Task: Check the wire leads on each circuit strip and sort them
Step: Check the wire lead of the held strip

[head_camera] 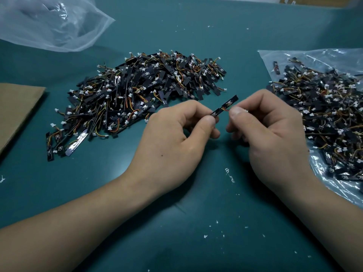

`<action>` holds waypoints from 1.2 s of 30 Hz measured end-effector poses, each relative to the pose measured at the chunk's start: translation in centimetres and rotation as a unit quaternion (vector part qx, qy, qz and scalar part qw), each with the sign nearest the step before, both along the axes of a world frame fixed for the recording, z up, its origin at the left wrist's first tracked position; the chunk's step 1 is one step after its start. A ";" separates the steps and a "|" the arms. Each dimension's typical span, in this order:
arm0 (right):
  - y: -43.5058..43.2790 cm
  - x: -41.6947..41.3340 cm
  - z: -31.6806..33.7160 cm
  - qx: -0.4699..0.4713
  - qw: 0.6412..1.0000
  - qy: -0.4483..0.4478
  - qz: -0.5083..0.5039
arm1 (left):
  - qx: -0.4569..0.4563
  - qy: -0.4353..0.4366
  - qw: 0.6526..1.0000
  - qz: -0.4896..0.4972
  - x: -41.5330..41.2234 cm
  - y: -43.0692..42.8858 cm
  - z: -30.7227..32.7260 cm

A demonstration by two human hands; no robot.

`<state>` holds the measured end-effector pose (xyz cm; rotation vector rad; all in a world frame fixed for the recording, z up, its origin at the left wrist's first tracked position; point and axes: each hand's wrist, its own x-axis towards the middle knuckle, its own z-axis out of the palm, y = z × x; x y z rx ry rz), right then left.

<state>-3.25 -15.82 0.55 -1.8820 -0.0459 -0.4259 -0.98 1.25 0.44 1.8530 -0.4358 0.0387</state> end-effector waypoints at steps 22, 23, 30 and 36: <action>0.0 -0.2 0.1 -0.007 0.994 0.018 0.105 | -0.018 -0.003 1.000 -0.008 -0.1 0.2 0.4; 0.0 -0.3 0.2 -0.005 0.994 0.016 0.110 | -0.021 -0.004 1.000 -0.004 -0.1 0.2 0.4; 0.1 -0.4 0.3 -0.010 0.993 0.013 0.117 | -0.020 -0.012 1.000 -0.010 -0.2 0.2 0.6; 0.4 -0.3 0.3 -0.006 0.989 0.054 0.140 | -0.023 -0.019 1.000 -0.009 -0.2 0.2 0.6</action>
